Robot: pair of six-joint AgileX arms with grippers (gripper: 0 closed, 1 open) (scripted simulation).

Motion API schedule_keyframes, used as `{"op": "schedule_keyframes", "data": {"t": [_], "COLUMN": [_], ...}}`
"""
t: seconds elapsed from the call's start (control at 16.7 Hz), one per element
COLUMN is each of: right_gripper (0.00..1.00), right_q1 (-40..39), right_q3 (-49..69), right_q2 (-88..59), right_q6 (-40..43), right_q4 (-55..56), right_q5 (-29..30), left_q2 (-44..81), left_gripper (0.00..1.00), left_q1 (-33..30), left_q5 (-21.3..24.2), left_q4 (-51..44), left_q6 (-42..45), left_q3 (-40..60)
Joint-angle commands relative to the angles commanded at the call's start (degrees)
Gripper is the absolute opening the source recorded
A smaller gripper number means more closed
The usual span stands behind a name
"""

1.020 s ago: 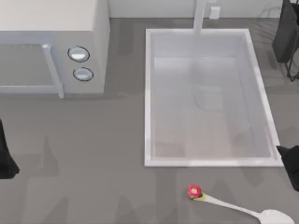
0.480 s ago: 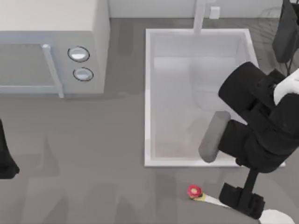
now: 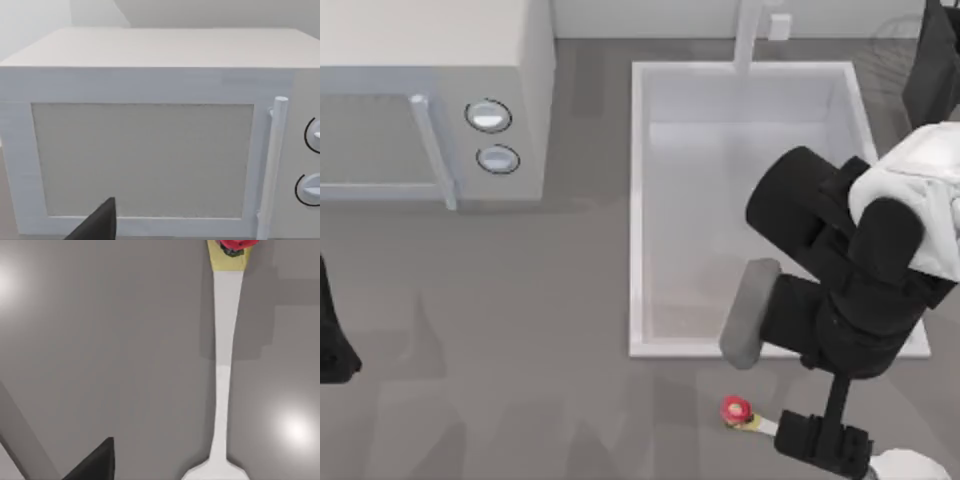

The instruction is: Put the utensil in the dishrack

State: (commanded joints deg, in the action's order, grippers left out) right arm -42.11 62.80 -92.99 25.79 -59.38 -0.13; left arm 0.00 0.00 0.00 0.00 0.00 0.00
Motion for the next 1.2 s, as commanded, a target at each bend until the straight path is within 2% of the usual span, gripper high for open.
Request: {"op": "schedule_keyframes", "data": {"t": [0.24,0.66,0.96,1.2], "right_gripper": [1.0,1.0,1.0,0.7], "right_q1": [-0.2,-0.5,-0.5,-0.5], "right_q3": [-2.3,-11.7,-12.6,-12.6], "right_q2": [-2.1,-10.5,-11.3,-11.3], "right_q6": [0.0,-0.3,-0.3,-0.3], "right_q4": [4.2,22.3,23.8,23.8], "right_q5": [0.0,0.0,0.0,0.0], "left_q2": [0.0,0.0,0.0,0.0], "left_gripper": [1.0,1.0,1.0,1.0], "left_q1": [0.0,0.0,0.0,0.0], "left_q5": [0.0,0.0,0.0,0.0], "left_q4": [0.0,0.0,0.0,0.0], "left_q6": [0.0,0.0,0.0,0.0], "left_q3": [0.0,0.0,0.0,0.0]}}
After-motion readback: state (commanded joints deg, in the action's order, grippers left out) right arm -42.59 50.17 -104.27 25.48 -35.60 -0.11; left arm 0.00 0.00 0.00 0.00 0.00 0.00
